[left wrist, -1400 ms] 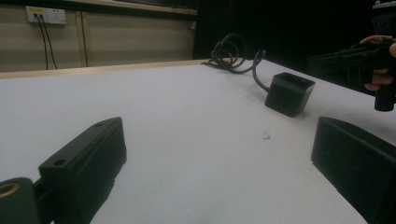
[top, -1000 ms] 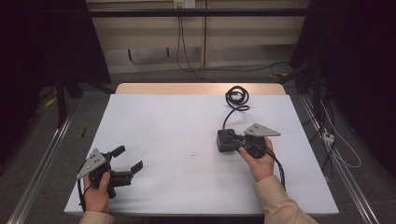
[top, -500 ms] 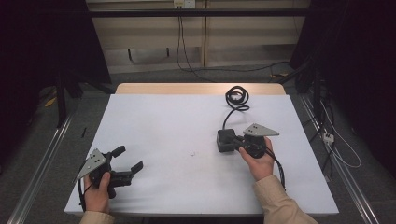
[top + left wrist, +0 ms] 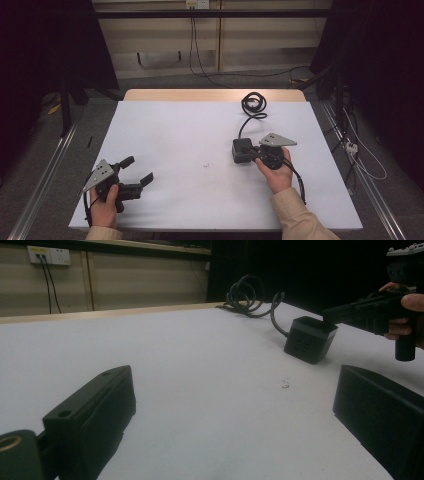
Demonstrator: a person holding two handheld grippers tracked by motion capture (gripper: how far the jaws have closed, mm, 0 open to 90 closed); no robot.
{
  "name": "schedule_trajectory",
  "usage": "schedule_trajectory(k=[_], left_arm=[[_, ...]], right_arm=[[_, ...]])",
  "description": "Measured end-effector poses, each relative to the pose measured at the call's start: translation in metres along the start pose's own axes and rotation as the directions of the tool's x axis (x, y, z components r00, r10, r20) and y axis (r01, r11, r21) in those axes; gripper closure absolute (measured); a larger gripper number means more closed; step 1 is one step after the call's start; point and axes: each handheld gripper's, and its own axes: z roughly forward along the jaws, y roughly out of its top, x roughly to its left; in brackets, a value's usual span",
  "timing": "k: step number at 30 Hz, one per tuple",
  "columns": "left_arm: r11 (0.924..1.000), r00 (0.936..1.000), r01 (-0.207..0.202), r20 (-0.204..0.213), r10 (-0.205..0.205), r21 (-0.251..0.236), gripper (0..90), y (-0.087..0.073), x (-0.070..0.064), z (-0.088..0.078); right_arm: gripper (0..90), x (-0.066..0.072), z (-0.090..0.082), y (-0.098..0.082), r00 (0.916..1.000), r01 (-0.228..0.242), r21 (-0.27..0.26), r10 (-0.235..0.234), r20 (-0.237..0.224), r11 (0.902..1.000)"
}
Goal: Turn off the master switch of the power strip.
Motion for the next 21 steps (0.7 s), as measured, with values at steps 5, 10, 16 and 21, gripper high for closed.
schedule_trajectory(k=[5, 10, 16, 21], left_arm=[[1.0000, 1.0000, -0.003, 0.000, 0.003, 0.001, 3.4, 0.0001, 0.0009, -0.0006], [1.0000, 1.0000, -0.003, 0.001, 0.003, 0.001, 3.4, 0.0002, 0.0010, -0.0006], [1.0000, 1.0000, -0.001, -0.002, 0.001, 0.004, 3.4, -0.0001, 0.0001, -0.0001], [1.0000, 1.0000, -0.001, -0.004, 0.001, 0.003, 3.4, -0.0001, -0.0001, -0.0002]], right_arm=[[90.0, -0.0004, 0.0017, 0.0005, 0.9999, -0.005, -0.013, 0.006, 0.011, 0.9999], [90.0, -0.0001, 0.0023, -0.0001, 0.9999, 0.006, -0.005, -0.006, 0.015, 1.0000], [90.0, 0.0040, 0.0034, -0.0003, 0.9991, 0.036, -0.004, -0.036, 0.024, 0.9994], [90.0, 0.0034, 0.0033, -0.0013, 0.9994, 0.029, -0.010, -0.029, 0.020, 0.9995]])
